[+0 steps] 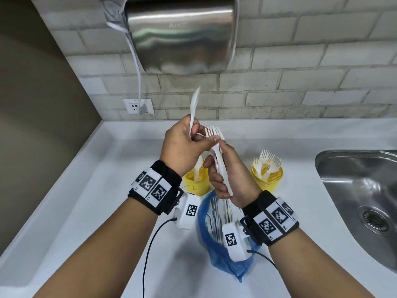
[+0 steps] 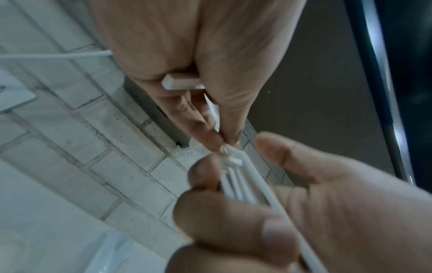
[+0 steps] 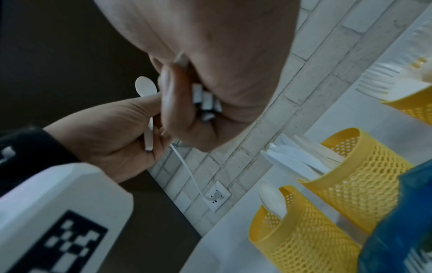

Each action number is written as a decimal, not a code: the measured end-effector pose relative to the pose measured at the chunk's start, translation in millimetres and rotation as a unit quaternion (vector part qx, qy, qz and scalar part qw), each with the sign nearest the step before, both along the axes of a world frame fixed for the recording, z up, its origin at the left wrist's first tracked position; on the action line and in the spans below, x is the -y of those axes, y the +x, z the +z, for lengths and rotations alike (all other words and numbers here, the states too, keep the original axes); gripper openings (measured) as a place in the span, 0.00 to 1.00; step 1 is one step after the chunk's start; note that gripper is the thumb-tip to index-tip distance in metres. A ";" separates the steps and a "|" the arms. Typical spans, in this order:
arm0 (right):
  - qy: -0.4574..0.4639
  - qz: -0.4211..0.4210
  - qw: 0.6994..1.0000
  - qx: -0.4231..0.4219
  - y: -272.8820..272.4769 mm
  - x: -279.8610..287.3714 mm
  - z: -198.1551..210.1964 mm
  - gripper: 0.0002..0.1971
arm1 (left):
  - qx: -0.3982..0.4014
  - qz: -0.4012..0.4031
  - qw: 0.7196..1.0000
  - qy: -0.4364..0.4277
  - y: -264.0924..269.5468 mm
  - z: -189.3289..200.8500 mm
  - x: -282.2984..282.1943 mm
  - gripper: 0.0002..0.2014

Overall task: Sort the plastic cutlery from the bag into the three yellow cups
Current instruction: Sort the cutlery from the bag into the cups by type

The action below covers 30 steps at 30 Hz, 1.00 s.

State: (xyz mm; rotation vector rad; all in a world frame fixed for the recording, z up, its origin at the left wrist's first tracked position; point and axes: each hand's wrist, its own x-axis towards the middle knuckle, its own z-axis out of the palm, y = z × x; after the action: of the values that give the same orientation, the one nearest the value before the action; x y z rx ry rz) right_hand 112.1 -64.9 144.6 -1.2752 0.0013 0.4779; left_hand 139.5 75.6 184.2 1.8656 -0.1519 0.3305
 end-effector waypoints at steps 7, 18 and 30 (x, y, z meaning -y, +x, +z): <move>-0.009 0.027 0.996 0.090 -7.8 -0.3 7.8 0.20 | -0.030 -0.065 0.997 -0.009 4.0 5.7 3.9 0.15; 0.058 0.136 0.988 0.039 -2.4 2.8 16.4 0.11 | -0.086 -0.194 0.958 -0.193 2.9 15.9 9.4 0.16; -0.027 -0.111 0.982 0.147 16.4 36.8 24.8 0.13 | -0.059 -0.147 0.987 0.025 1.7 2.0 -7.9 0.25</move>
State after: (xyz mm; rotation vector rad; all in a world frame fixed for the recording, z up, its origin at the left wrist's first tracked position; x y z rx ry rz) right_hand 128.6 -101.8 169.5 -1.3710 -0.0913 0.0949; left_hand 141.2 83.5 186.1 1.8747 -0.3531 0.0139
